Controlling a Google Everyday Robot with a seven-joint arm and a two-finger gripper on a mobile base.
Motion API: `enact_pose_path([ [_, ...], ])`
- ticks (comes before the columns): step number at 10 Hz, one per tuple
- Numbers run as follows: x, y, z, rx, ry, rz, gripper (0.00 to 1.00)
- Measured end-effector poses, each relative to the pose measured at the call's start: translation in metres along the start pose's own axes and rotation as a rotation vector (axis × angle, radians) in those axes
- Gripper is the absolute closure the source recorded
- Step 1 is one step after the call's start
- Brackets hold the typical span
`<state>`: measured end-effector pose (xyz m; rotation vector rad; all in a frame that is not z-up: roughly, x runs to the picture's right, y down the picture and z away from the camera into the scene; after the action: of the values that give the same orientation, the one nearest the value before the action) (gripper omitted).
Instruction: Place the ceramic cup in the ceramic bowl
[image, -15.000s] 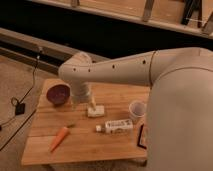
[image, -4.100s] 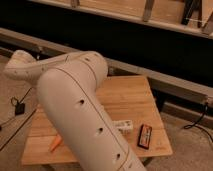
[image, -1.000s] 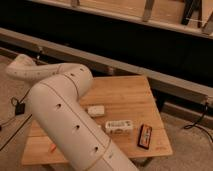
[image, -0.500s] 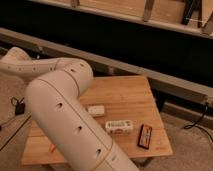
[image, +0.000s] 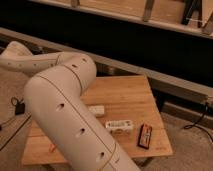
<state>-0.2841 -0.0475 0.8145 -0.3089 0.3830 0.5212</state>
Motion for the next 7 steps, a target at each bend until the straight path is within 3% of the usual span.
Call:
enact_pose_path([
  [3, 0.027, -0.02, -0.01, -0.007, 0.006, 0.078, 0.2],
  [6, 0.057, -0.033, -0.031, -0.119, -0.06, 0.173, 0.2],
  [7, 0.07, -0.037, -0.041, -0.18, -0.096, 0.203, 0.2],
])
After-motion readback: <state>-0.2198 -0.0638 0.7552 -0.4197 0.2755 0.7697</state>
